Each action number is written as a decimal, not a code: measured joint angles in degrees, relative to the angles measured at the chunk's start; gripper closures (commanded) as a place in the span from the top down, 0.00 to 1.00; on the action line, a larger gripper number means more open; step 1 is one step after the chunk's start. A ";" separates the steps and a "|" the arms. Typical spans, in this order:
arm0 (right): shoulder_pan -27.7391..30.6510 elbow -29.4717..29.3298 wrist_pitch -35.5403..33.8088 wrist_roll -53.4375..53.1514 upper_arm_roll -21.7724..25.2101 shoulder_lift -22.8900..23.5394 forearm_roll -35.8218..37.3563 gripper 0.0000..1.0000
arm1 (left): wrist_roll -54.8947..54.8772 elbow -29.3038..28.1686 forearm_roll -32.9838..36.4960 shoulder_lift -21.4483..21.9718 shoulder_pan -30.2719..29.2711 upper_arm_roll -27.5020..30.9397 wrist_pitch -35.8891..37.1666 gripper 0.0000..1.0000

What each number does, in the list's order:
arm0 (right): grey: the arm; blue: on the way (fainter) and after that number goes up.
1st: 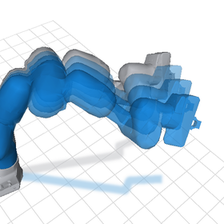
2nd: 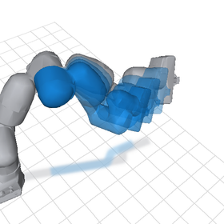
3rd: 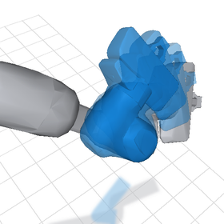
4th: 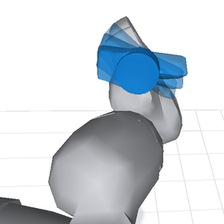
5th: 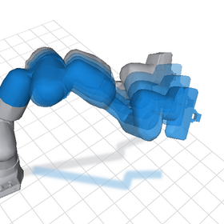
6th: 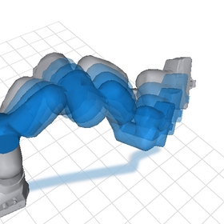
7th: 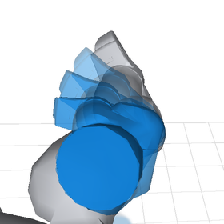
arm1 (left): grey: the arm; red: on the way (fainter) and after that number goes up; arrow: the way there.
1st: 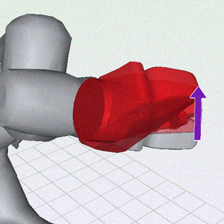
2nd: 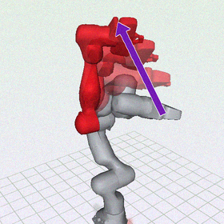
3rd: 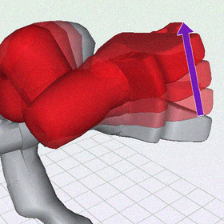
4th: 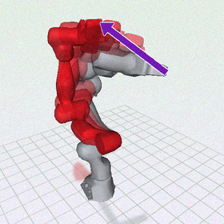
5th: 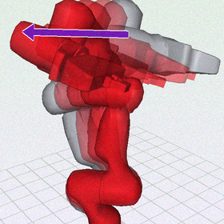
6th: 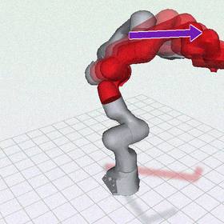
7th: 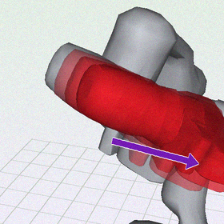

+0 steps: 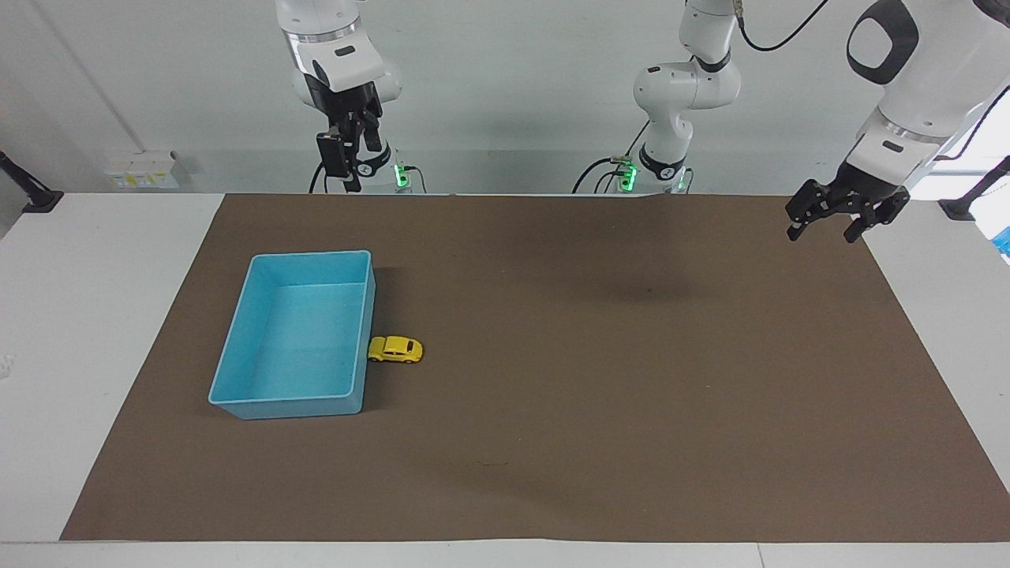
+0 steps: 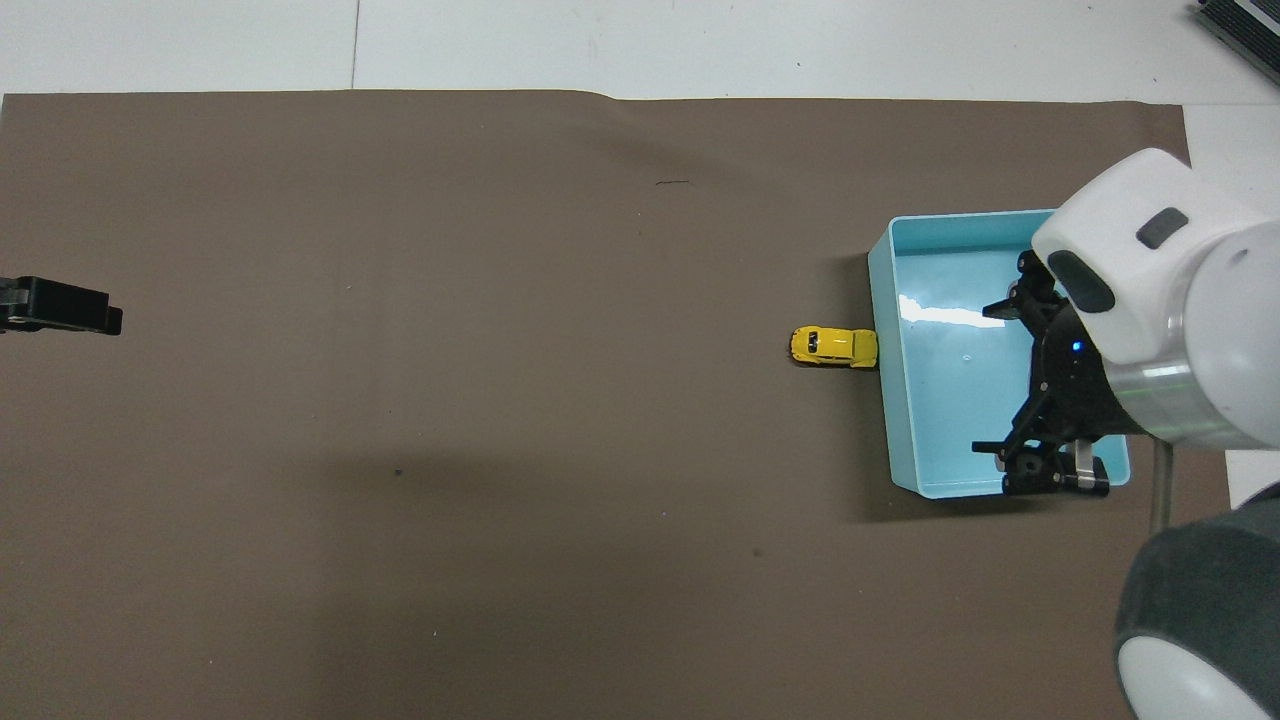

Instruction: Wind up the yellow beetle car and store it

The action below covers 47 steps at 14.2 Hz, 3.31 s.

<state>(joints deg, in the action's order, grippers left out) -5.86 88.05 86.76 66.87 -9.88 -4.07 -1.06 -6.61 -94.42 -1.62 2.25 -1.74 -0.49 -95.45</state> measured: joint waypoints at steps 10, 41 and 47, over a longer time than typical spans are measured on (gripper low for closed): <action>0.67 3.77 2.41 8.27 0.71 0.05 0.00 1.00 | -0.27 5.39 0.39 2.80 0.07 -4.51 9.63 1.00; 1.17 18.11 27.38 12.32 0.87 11.68 0.02 1.00 | -0.22 3.92 0.39 3.49 -2.85 -7.16 10.67 1.00; 1.83 20.00 32.07 12.39 0.90 13.88 0.13 1.00 | -0.21 3.92 0.39 3.49 -3.32 -7.44 10.65 1.00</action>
<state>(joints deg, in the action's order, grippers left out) -4.03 108.05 118.83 79.25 -8.98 9.80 -0.93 -6.81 -90.49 -1.23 5.74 -5.06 -7.93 -84.81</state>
